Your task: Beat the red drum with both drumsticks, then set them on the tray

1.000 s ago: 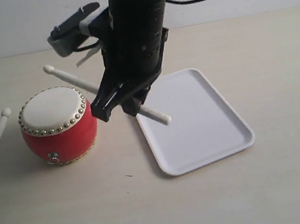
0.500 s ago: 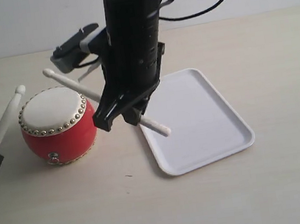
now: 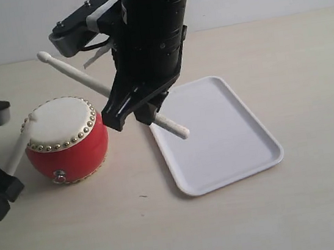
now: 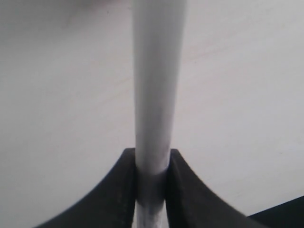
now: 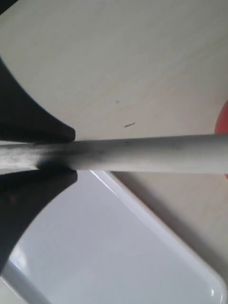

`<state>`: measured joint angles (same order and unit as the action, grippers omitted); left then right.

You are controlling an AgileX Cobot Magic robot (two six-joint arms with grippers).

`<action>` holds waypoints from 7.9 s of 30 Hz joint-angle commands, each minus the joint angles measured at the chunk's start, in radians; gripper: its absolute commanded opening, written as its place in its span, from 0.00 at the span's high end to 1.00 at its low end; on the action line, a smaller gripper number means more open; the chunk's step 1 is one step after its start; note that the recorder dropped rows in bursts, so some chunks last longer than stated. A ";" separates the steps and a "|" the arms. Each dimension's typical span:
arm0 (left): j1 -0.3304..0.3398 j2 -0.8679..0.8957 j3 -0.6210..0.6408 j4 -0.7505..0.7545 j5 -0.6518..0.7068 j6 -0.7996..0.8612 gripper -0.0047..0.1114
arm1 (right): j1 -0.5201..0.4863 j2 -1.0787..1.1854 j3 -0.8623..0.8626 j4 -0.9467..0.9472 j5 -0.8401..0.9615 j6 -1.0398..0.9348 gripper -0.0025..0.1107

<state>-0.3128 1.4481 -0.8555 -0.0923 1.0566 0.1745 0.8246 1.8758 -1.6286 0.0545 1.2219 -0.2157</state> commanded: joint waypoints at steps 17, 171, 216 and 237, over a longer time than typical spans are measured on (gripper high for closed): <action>-0.006 -0.062 0.014 -0.066 0.021 0.093 0.96 | -0.006 -0.065 -0.089 0.020 -0.001 -0.007 0.98; -0.224 0.628 -0.648 -0.862 0.033 0.073 0.96 | -0.489 -0.456 0.585 0.163 -0.311 0.034 0.69; -0.254 0.903 -0.833 -0.828 0.014 0.019 0.96 | -0.489 -0.456 0.585 0.154 -0.325 0.034 0.69; -0.254 0.903 -0.833 -0.828 0.018 0.000 0.63 | -0.489 -0.456 0.585 0.152 -0.332 0.034 0.69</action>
<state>-0.5673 2.3494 -1.6832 -0.9194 1.0771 0.1794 0.3407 1.4289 -1.0488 0.2122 0.9028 -0.1834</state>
